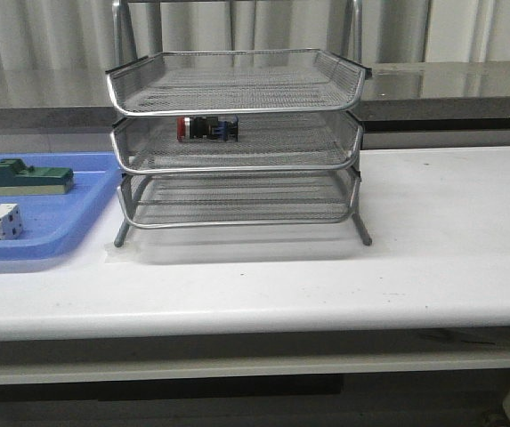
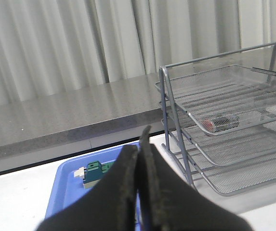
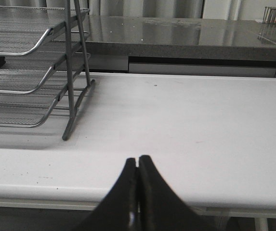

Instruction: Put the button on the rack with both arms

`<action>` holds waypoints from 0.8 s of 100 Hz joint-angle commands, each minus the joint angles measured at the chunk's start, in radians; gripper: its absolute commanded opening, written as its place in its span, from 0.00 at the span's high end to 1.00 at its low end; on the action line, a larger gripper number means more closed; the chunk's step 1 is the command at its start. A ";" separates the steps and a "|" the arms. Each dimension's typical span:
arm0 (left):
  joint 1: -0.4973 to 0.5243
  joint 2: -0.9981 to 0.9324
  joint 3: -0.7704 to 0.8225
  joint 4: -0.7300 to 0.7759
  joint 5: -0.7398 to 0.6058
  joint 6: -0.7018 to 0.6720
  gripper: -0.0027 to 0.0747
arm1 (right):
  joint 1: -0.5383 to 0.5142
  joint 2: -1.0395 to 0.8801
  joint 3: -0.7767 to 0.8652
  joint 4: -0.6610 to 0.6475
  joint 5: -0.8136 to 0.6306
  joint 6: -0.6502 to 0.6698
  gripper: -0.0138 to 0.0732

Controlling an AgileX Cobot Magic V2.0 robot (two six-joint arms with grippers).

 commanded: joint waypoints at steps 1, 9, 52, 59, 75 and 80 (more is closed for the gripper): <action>0.003 0.009 -0.026 -0.008 -0.087 -0.007 0.99 | -0.008 -0.017 0.003 -0.001 -0.087 -0.001 0.91; 0.003 0.009 -0.026 -0.008 -0.087 -0.007 0.99 | -0.008 -0.017 0.003 -0.001 -0.087 -0.001 0.91; 0.003 0.009 -0.026 -0.008 -0.091 -0.007 0.99 | -0.008 -0.017 0.003 -0.001 -0.087 -0.001 0.91; 0.003 0.009 -0.018 -0.008 -0.098 -0.013 0.99 | -0.008 -0.017 0.003 -0.001 -0.087 -0.001 0.91; 0.020 0.009 0.045 0.012 -0.190 -0.093 0.99 | -0.008 -0.017 0.003 -0.001 -0.087 -0.001 0.91; 0.034 0.005 0.071 0.016 -0.217 -0.117 0.99 | -0.008 -0.017 0.003 -0.001 -0.087 -0.001 0.91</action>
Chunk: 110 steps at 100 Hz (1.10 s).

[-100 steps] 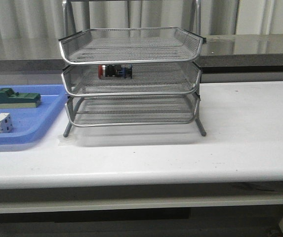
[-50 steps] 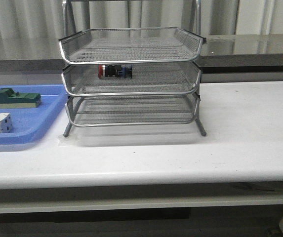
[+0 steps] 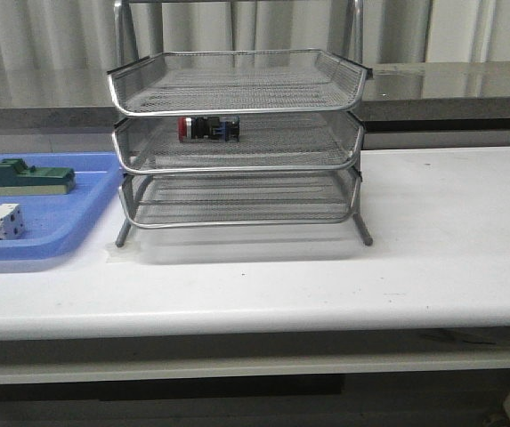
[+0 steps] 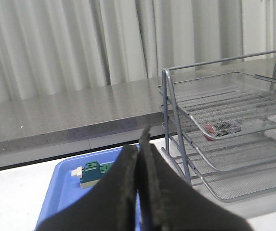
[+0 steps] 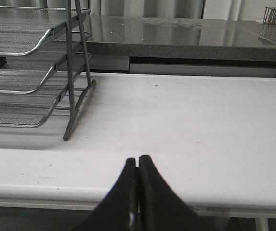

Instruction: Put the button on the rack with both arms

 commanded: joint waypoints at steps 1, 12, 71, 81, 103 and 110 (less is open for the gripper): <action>0.021 0.006 0.015 0.007 -0.137 -0.056 0.99 | -0.008 -0.017 0.003 -0.001 -0.087 -0.001 0.91; 0.062 -0.021 0.072 0.007 -0.154 -0.056 0.99 | -0.008 -0.017 0.003 -0.001 -0.087 -0.001 0.91; 0.162 -0.162 0.257 0.007 -0.189 -0.056 0.99 | -0.008 -0.016 0.003 -0.001 -0.087 -0.001 0.91; 0.162 -0.162 0.257 0.007 -0.196 -0.062 0.99 | -0.008 -0.016 0.003 -0.001 -0.087 -0.001 0.91; 0.162 -0.162 0.257 0.007 -0.196 -0.080 0.99 | -0.008 -0.016 0.003 -0.001 -0.087 -0.001 0.91; 0.162 -0.162 0.257 0.007 -0.196 -0.080 0.99 | -0.008 -0.016 0.003 -0.001 -0.087 -0.001 0.91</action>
